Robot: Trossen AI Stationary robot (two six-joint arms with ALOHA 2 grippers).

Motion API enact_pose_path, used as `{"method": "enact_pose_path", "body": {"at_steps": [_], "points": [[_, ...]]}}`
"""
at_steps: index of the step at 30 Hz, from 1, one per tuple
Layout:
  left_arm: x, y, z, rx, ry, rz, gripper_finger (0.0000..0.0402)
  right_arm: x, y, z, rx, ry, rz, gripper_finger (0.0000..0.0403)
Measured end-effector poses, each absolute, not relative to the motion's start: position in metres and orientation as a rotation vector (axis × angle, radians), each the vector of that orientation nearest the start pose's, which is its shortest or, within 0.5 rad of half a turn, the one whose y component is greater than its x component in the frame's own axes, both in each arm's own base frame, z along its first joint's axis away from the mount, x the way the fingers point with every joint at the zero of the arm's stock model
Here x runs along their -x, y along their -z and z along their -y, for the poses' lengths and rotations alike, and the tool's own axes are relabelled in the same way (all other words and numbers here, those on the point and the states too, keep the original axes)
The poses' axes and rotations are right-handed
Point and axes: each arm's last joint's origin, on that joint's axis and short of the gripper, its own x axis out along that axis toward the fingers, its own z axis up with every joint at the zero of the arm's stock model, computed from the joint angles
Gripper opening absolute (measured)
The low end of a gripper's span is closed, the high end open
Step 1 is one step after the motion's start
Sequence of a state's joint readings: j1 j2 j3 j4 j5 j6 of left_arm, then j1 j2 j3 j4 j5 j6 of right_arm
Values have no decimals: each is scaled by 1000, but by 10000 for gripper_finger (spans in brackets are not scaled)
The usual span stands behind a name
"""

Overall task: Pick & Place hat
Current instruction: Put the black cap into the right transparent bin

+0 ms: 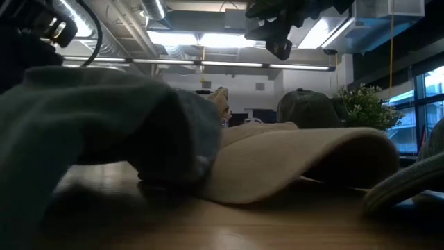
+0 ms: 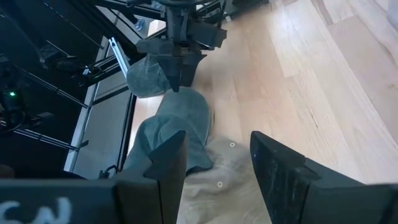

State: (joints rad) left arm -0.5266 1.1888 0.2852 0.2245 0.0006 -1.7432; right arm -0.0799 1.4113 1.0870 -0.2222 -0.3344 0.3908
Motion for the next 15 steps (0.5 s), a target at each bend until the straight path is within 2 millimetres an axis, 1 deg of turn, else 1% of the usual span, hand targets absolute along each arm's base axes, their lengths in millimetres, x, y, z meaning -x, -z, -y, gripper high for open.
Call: {"method": "enact_pose_path", "body": {"at_steps": [5, 7, 12, 15], "points": [[-170, -122, 100, 1453, -253, -935, 174, -310, -293, 15, -490, -141, -581, 178], [-173, -120, 102, 1461, -231, -935, 167, -310, -293, 15, -490, -140, -584, 178], [-185, -118, 108, 1468, -120, -873, 151, -310, -293, 15, -489, -141, -585, 178], [-189, -113, 111, 1457, -93, -863, 137, -310, -293, 15, -486, -141, -585, 178]]}}
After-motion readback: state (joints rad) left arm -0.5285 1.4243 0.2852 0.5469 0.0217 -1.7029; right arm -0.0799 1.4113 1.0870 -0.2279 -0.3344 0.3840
